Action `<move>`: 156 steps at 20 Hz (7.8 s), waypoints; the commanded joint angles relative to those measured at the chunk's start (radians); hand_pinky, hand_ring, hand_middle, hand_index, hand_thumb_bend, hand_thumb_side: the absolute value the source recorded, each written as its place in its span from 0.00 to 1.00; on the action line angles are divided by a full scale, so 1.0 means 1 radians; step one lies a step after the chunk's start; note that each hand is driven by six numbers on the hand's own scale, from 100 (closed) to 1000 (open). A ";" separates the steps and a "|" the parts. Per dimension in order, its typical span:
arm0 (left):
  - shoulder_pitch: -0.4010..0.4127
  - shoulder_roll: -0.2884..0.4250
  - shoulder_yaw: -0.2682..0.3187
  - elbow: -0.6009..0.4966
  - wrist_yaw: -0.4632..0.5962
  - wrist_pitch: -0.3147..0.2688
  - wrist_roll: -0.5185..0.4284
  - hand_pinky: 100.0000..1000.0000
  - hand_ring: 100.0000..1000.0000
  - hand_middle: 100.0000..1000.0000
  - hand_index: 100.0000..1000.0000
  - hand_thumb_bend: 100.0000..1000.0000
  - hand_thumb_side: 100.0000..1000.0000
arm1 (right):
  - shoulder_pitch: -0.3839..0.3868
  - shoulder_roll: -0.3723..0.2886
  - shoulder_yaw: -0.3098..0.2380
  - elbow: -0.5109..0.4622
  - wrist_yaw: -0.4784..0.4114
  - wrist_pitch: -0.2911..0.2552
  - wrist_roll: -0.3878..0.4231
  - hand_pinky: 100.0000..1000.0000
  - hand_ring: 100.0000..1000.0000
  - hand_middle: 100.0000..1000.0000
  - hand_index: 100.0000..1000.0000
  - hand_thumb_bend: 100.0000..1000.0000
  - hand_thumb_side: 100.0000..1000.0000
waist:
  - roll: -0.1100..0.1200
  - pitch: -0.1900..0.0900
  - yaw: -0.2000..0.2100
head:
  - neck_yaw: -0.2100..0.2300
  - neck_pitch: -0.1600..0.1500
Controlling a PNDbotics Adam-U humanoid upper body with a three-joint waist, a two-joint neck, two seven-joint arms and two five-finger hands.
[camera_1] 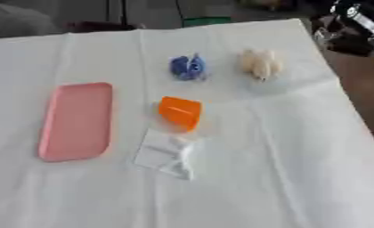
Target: Pick up objects on the table and place them in the box.
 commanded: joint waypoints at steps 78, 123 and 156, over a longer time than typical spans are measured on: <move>-0.036 -0.014 -0.036 -0.043 -0.008 -0.013 -0.072 0.54 0.65 0.78 0.71 0.03 0.94 | -0.142 0.106 0.057 0.145 0.641 -0.012 -0.169 0.70 0.66 0.90 0.88 0.22 0.66 | 0.031 0.030 0.063 | -0.043 -0.063; -0.038 -0.013 -0.041 -0.037 0.004 -0.007 -0.087 0.54 0.66 0.79 0.71 0.03 0.93 | -0.152 0.110 0.145 -0.279 0.446 -0.032 -0.048 0.39 0.44 0.72 0.71 0.00 0.00 | 0.023 0.003 0.048 | -0.061 -0.054; -0.074 -0.019 -0.062 -0.055 0.089 -0.010 -0.052 0.52 0.64 0.77 0.71 0.05 0.86 | -0.257 0.454 0.290 -0.055 0.444 -0.171 0.104 0.38 0.41 0.76 0.69 0.00 0.00 | -0.007 -0.016 0.182 | -0.144 -0.062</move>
